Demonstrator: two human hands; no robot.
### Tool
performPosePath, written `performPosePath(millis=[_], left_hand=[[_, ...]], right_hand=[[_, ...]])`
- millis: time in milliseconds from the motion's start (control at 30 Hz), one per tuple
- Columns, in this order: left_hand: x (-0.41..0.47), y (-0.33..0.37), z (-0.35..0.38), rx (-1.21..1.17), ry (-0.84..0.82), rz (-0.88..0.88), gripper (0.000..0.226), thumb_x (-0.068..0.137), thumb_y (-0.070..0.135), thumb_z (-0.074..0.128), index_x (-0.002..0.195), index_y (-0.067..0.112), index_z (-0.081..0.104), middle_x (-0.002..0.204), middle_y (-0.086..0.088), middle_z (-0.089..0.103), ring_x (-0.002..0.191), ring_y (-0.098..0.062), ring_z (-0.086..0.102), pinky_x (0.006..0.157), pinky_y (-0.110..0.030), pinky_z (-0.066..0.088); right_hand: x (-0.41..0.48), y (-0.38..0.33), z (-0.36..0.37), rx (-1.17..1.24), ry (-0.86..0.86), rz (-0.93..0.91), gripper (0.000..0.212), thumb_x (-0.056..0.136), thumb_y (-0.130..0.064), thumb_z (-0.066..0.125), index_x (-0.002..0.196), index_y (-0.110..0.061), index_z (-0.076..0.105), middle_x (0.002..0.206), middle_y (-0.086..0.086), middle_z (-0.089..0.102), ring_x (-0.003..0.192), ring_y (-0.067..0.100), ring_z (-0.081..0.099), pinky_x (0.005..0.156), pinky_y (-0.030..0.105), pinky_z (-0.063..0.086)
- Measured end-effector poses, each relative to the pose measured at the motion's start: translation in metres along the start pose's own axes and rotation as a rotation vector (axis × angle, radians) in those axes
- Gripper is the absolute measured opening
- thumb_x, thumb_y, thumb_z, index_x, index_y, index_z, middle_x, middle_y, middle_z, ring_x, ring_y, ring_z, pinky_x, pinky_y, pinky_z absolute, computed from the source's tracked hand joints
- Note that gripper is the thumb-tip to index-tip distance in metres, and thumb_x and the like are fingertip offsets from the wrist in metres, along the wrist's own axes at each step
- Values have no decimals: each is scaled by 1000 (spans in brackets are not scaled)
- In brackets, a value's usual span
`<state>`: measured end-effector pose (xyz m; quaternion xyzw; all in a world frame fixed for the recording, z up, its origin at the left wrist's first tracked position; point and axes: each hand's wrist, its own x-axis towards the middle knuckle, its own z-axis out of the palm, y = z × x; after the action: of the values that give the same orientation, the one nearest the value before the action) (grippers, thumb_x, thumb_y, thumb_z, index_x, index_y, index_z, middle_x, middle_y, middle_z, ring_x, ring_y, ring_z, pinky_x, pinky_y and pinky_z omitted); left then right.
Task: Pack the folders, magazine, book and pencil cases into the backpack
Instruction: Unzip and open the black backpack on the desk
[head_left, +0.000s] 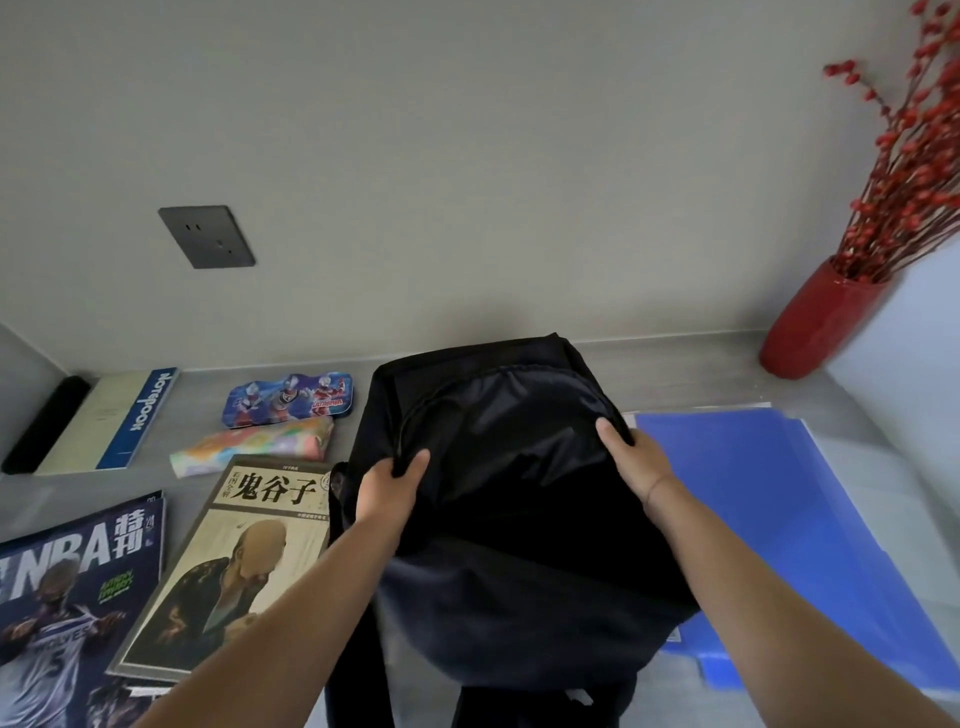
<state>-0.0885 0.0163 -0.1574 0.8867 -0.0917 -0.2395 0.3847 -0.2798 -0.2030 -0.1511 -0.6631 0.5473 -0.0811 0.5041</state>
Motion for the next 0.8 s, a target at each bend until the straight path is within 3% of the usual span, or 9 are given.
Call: performPosePath(millis=[133, 200, 233, 300, 367, 433, 467, 533, 800], left_hand=[[-21, -18, 4, 69, 53, 23, 48, 89, 46, 56, 104, 1, 62, 105, -18, 66, 104, -35, 60, 84, -37, 45], [-24, -15, 2, 35, 64, 43, 41, 91, 42, 56, 94, 2, 62, 97, -17, 67, 97, -35, 61, 75, -35, 41], [-24, -12, 1, 17, 66, 46, 39, 91, 41, 56, 92, 2, 62, 93, -16, 66, 95, -34, 61, 73, -33, 40], [-20, -6, -3, -28, 70, 37, 37, 91, 40, 55, 90, 4, 62, 85, -11, 63, 91, -33, 61, 72, -32, 40], [-14, 0, -7, -72, 75, 27, 36, 91, 40, 55, 89, 5, 63, 81, -7, 62, 89, -32, 61, 73, -33, 43], [-6, 8, -11, -107, 80, 17, 38, 91, 41, 55, 90, 3, 64, 86, -11, 65, 89, -33, 62, 78, -36, 48], [1, 13, -14, -113, 77, 12, 40, 91, 41, 55, 93, 2, 64, 91, -14, 66, 91, -34, 62, 83, -39, 50], [14, 22, -19, -113, 59, -13, 44, 91, 43, 53, 101, 1, 64, 103, -17, 66, 98, -36, 60, 90, -43, 49], [28, 9, -19, -264, 21, -204, 52, 88, 42, 60, 124, 4, 58, 122, -17, 61, 110, -37, 57, 98, -44, 47]], right_hand=[[-53, 23, -9, -176, -16, -61, 94, 76, -66, 57, 148, -18, 21, 152, 6, 29, 138, 30, 32, 113, 48, 28], [-93, 33, -2, -377, 157, -373, 92, 76, -66, 56, 148, -20, 22, 152, -1, 27, 142, 23, 24, 117, 37, 18], [-115, 34, 4, -368, 109, -540, 85, 77, -69, 53, 145, -25, 29, 147, -7, 34, 140, 16, 29, 116, 25, 18], [-154, 31, 16, -321, -241, -637, 73, 73, -81, 38, 136, -46, 30, 135, -20, 45, 131, 3, 43, 104, 3, 22], [-176, 35, 35, -529, -486, -730, 72, 71, -81, 39, 136, -52, 29, 130, -19, 56, 120, 5, 54, 96, 6, 35], [-183, 48, 60, -863, -401, -977, 60, 71, -58, 60, 129, -42, 51, 106, -13, 69, 93, 9, 67, 82, 17, 49], [-188, 52, 71, -916, -335, -1042, 46, 64, -48, 65, 110, -41, 67, 84, -14, 71, 71, 7, 67, 67, 16, 52], [-195, 60, 91, -998, -265, -1038, 24, 54, -43, 66, 76, -41, 75, 59, -16, 64, 47, 3, 59, 49, 13, 48], [-200, 83, 130, -1132, -261, -993, 40, 38, -52, 73, 77, -43, 74, 67, -13, 66, 46, 6, 57, 52, 14, 50]])
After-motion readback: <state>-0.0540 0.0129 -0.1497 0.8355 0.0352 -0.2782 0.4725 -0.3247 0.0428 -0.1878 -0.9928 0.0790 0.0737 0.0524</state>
